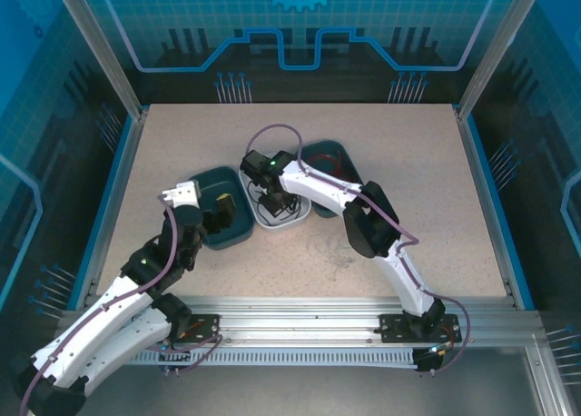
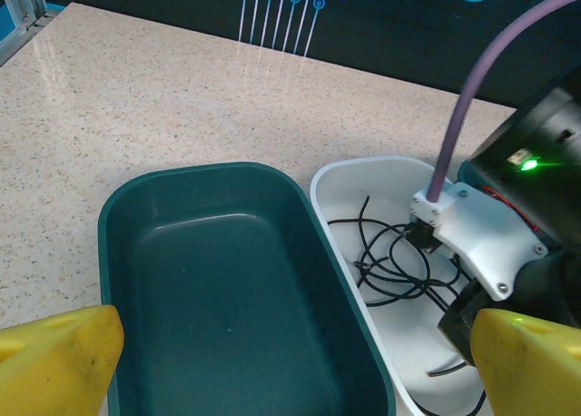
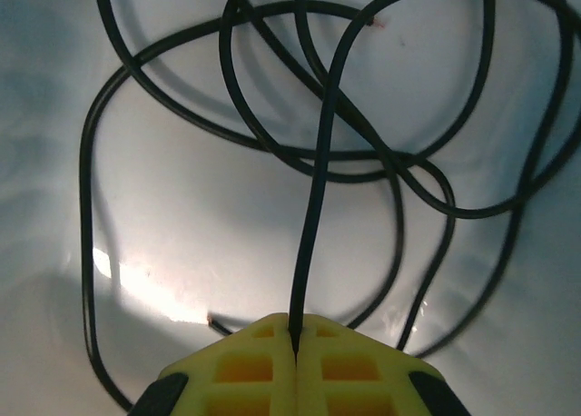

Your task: Untangle the cables

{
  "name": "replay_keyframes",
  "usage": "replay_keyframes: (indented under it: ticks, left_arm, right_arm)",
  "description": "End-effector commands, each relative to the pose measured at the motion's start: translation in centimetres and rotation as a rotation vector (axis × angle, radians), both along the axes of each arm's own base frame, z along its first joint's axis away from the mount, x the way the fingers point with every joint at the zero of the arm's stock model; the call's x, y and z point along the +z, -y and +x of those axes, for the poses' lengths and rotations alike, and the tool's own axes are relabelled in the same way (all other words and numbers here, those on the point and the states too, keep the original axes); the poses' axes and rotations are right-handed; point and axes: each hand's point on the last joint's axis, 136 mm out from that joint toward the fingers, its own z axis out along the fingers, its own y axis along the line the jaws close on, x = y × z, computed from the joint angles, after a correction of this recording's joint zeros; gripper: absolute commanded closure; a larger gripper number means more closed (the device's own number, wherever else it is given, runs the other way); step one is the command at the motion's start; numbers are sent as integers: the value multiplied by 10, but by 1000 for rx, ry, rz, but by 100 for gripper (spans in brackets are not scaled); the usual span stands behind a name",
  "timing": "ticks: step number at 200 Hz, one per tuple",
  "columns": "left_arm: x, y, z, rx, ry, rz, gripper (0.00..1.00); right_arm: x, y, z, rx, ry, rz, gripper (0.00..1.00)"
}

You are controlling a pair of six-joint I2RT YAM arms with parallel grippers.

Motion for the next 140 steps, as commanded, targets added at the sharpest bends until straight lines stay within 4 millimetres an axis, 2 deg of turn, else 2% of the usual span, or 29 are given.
replay_keyframes:
  ticks: [1, 11, 33, 37, 85, 114, 140]
  left_arm:
    - [4, -5, -1, 29, 11, -23, 1]
    - [4, -4, 0, 28, 9, -26, 1]
    - [5, -4, 0, 28, 13, -28, 1]
    - [5, -4, 0, 29, 13, -27, 1]
    - [10, -3, 2, 28, 29, -37, 1]
    - [12, -2, 2, 21, 31, -39, 1]
    - [13, -1, 2, 13, 31, -39, 1]
  right_arm:
    - [-2, -2, -8, 13, -35, -24, 100]
    - [4, -3, -7, 11, -28, -15, 99]
    - [20, -3, -7, 4, -6, 5, 90]
    - [35, -4, -6, 3, 15, 31, 88]
    - [89, 2, -12, -15, 78, 120, 61]
    - [114, 10, -19, -29, 113, 165, 53]
    - [135, 23, -23, -64, 165, 186, 50]
